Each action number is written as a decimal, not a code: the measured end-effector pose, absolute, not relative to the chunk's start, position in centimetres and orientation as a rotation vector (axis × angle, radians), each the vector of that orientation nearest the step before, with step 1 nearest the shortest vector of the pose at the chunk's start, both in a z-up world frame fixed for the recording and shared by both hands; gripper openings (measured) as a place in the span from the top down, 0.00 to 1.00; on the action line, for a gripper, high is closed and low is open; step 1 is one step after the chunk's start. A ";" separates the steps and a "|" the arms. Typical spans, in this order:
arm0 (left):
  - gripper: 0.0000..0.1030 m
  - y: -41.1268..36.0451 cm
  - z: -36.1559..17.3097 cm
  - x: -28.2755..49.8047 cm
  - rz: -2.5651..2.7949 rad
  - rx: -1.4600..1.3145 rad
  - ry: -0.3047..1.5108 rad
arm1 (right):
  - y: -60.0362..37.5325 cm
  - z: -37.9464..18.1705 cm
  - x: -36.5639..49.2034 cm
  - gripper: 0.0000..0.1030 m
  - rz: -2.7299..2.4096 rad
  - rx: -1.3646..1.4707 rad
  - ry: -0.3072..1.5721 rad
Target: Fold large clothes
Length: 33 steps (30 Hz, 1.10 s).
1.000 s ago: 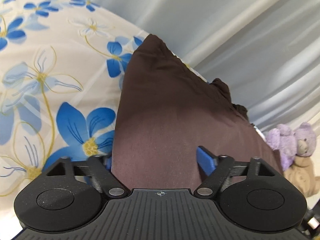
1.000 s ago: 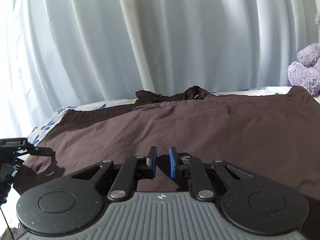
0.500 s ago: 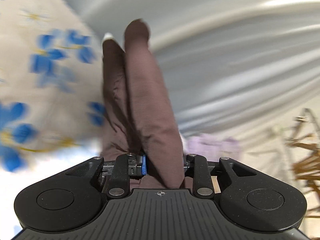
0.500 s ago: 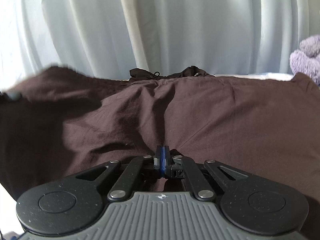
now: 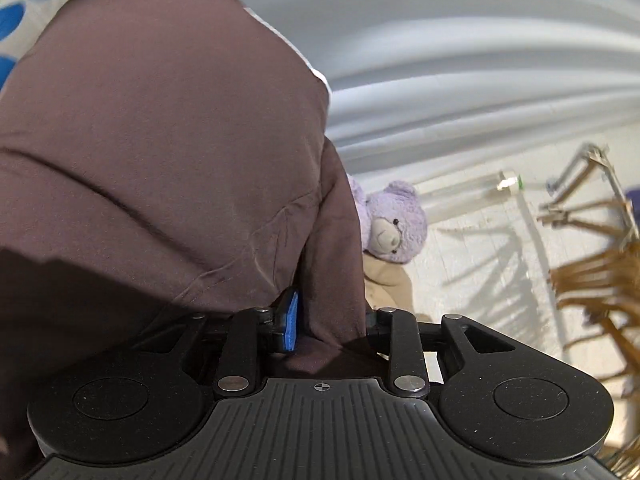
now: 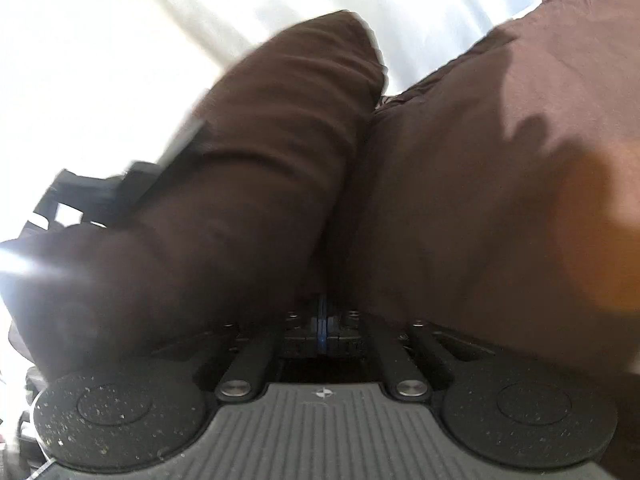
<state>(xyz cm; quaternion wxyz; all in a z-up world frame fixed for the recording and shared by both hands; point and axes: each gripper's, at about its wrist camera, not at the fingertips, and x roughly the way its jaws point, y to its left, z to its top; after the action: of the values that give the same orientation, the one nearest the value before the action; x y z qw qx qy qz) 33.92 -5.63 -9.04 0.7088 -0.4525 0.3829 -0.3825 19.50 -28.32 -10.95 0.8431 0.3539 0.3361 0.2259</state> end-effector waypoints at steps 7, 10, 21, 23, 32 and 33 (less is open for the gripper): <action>0.68 -6.3 -8.5 32.7 -0.836 -0.865 0.822 | -34.2 -5.4 18.3 0.65 0.367 0.716 0.624; 0.68 -5.9 -8.4 32.5 -0.840 -0.866 0.822 | -34.8 -4.0 20.7 0.57 0.428 0.773 0.631; 0.55 -4.8 -5.6 31.2 -0.775 -0.807 0.842 | -29.5 -4.9 27.0 0.66 0.480 0.598 0.881; 0.45 -2.0 -3.7 29.6 -0.732 -0.782 0.713 | -29.5 -5.3 27.0 0.69 0.460 0.577 0.886; 0.35 4.8 -8.3 30.6 -0.374 -0.862 0.710 | -30.4 -6.2 27.5 0.68 0.501 0.621 0.864; 0.31 4.7 -8.5 30.7 -0.385 -0.882 0.704 | -30.5 -6.2 27.5 0.68 0.506 0.638 0.867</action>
<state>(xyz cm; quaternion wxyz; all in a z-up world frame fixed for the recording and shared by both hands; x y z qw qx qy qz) 30.65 4.68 -8.48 0.8275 -0.4153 0.3316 -0.1813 27.46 -30.52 -6.18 0.8283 0.3006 0.4085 0.2383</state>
